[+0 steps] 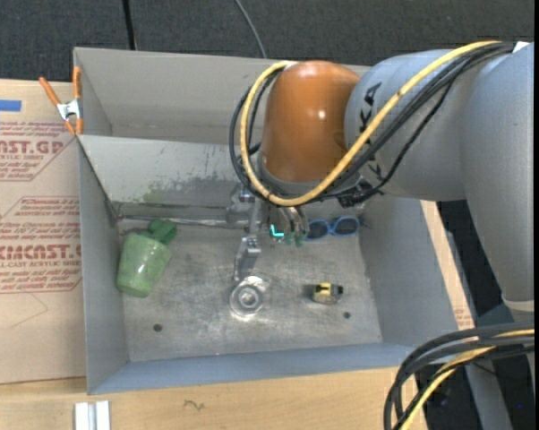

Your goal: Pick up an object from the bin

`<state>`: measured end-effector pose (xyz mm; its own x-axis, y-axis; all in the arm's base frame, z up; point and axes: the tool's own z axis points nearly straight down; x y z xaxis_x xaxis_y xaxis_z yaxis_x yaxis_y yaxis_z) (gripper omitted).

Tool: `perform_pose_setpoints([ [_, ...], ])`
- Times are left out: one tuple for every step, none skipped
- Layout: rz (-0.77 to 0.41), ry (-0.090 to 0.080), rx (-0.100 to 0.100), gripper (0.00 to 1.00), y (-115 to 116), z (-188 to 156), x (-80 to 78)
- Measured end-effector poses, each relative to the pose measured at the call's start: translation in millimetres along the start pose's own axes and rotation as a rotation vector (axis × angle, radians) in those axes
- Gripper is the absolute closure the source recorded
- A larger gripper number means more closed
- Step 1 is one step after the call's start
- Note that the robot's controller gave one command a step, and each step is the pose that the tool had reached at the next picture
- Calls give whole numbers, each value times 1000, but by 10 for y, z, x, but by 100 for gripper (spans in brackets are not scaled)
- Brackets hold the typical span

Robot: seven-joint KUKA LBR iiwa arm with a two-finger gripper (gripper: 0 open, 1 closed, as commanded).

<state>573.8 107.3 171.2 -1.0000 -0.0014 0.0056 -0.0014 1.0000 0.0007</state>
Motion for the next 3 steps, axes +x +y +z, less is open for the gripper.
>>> perform_pose_setpoints([
  [-87, 6, 2, 0, -415, 871, 528],
  [-88, -7, -1, 100, -391, 820, 488],
  [-328, -13, 4, 100, -1259, -760, 705],
])
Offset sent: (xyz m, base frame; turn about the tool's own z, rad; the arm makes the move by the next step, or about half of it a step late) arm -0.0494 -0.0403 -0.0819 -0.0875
